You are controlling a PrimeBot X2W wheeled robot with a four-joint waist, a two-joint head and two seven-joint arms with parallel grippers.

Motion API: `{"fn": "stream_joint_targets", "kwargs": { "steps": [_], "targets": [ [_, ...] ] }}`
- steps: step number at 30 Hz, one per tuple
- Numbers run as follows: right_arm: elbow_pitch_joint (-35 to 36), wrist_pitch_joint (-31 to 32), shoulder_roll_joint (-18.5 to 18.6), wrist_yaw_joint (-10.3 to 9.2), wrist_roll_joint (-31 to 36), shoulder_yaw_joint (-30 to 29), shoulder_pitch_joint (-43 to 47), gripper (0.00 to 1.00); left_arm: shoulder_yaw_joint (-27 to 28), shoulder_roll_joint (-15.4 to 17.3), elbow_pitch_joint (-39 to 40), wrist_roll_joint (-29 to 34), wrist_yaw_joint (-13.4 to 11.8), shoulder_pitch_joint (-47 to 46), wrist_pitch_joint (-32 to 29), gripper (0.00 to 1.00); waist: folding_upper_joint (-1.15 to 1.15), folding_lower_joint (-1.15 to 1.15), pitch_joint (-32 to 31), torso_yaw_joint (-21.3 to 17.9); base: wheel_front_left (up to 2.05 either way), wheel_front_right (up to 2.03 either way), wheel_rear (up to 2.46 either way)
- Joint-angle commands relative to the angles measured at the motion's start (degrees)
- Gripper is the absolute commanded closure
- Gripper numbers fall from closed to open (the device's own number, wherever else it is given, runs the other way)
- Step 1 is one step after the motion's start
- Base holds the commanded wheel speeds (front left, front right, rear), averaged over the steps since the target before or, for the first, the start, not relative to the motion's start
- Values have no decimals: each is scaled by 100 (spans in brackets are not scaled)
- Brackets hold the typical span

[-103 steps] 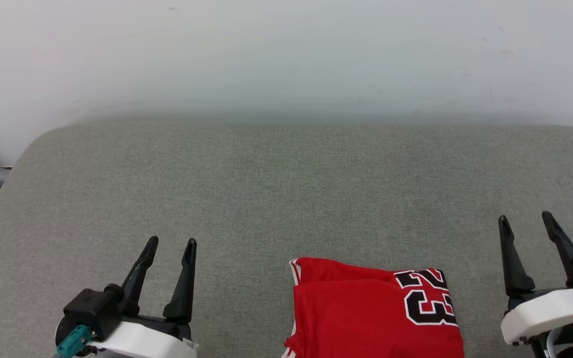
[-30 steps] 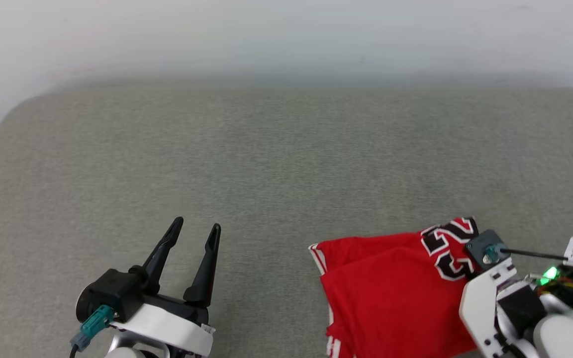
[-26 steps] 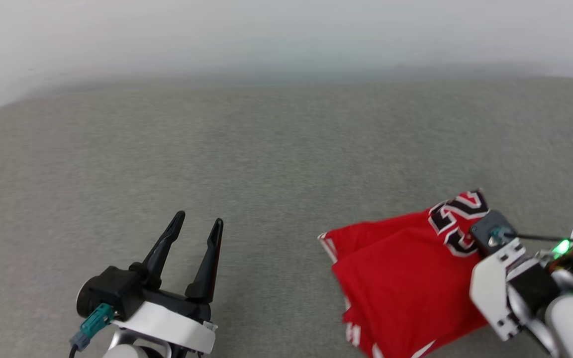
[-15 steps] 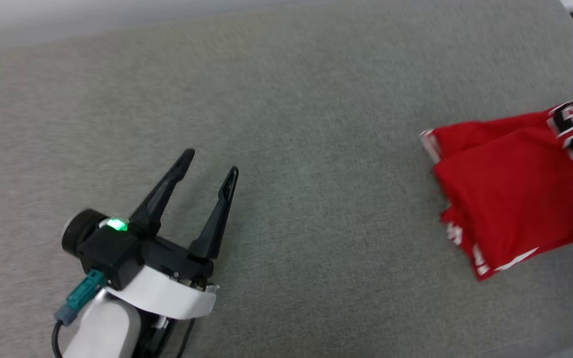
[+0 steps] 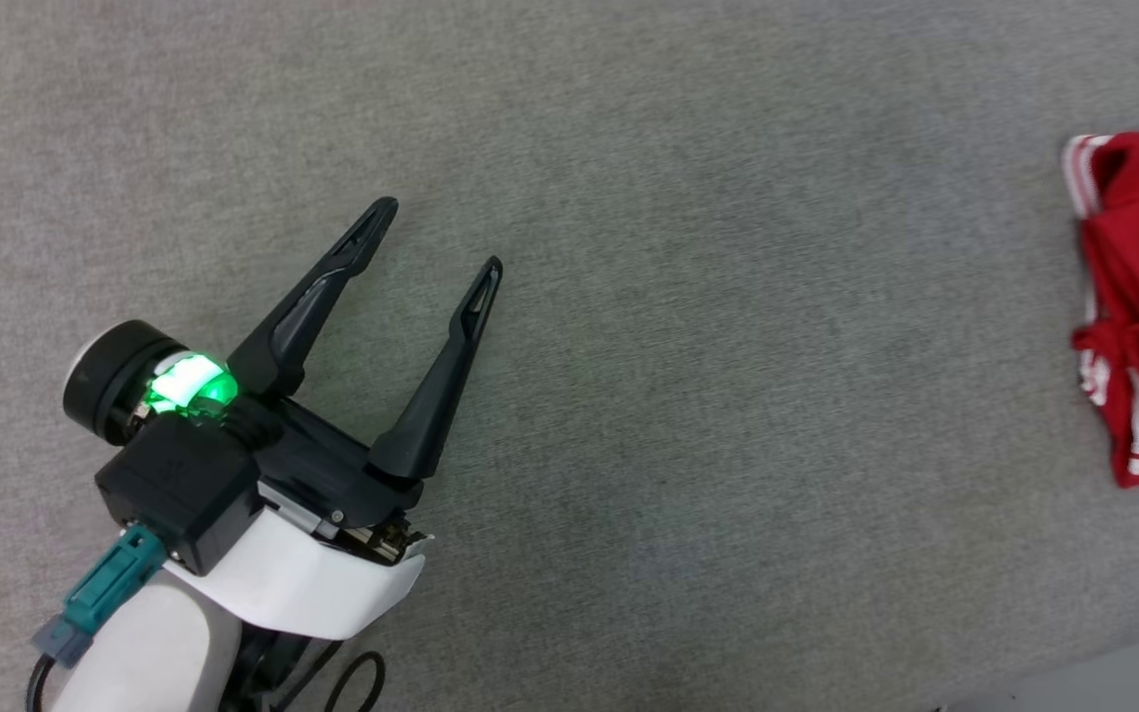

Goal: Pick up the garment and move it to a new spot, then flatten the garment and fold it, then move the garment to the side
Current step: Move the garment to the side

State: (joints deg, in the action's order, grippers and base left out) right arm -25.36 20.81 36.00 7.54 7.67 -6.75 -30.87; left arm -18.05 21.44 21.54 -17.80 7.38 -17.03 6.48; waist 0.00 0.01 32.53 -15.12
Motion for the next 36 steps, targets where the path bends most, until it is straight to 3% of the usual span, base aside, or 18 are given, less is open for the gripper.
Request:
{"fn": "stream_joint_targets", "kwargs": {
  "steps": [1,10,11,12,13,19,26,36],
  "targets": [
    [-79,-63,-33,-11,87,-98,-129,100,15,35,61,17,-18,-79,-26,0,0,-1,123,107,0,0,0],
    [-792,-430,-195,-11,593,-838,-473,100,30,103,379,34,-83,-80,-172,0,0,-1,332,324,0,0,0],
    [-833,-444,-228,-11,656,-883,-493,73,28,102,383,35,-89,-69,-172,0,0,-1,328,339,0,0,0],
    [-870,-454,-267,-11,725,-906,-510,4,26,98,377,35,-102,-59,-166,0,0,-1,318,352,0,0,0],
    [-886,-473,-296,-11,784,-941,-530,0,17,90,359,35,-112,-48,-151,0,0,-1,297,366,0,0,0],
    [-807,-530,-402,-11,1014,-1053,-502,0,-26,-6,126,-36,-168,44,15,0,0,-1,-6,434,0,0,0],
    [-381,-563,-483,-11,846,-894,-348,0,26,-159,-441,-224,-236,294,377,0,0,-1,-691,545,0,0,0],
    [817,-810,-1144,-11,-317,-651,148,0,232,-313,-1359,-517,-470,829,605,0,0,-1,-1786,818,0,0,0]
  ]
}}
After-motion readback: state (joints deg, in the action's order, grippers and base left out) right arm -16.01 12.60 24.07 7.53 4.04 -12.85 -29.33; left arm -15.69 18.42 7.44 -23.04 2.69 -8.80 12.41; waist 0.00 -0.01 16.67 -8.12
